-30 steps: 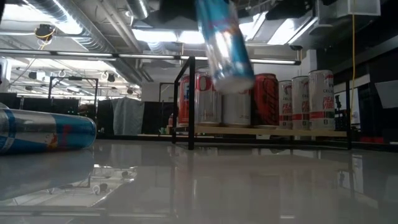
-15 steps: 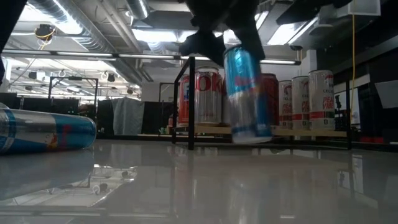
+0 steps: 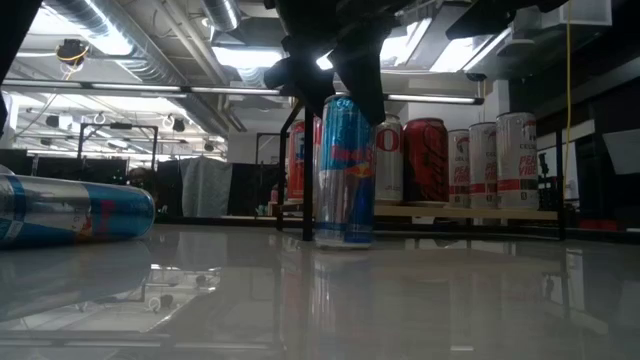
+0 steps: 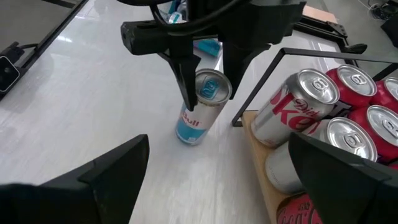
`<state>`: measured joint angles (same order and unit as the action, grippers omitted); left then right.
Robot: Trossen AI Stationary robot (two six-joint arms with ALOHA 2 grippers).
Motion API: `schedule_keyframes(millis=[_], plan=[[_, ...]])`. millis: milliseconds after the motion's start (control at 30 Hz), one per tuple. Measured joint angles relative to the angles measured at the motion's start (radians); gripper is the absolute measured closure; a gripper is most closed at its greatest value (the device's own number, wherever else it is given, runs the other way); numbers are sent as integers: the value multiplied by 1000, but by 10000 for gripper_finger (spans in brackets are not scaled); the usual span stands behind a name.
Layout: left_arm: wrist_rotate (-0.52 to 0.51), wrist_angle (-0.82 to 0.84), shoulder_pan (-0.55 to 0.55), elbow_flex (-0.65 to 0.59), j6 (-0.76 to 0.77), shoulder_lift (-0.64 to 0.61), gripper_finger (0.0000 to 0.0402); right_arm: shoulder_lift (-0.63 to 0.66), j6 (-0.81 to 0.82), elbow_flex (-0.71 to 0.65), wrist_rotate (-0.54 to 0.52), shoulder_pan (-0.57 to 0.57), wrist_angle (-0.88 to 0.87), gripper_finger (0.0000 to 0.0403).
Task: Place canned beverage on shelf
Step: Put the right blue soda can on the shelf
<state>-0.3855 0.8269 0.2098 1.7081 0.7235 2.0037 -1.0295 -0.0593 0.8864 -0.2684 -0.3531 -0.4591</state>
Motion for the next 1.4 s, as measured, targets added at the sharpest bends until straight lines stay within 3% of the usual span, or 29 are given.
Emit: schedule_keyframes(millis=[800,1167,1400], plan=[[13,-5,0,0,1,0,147,0,0,0,0,0,0,27],[15,-9,0,0,8,-2,97,0,0,0,0,0,0,27],[26,-10,-1,4,8,-42,93,0,0,1,0,0,1,27]])
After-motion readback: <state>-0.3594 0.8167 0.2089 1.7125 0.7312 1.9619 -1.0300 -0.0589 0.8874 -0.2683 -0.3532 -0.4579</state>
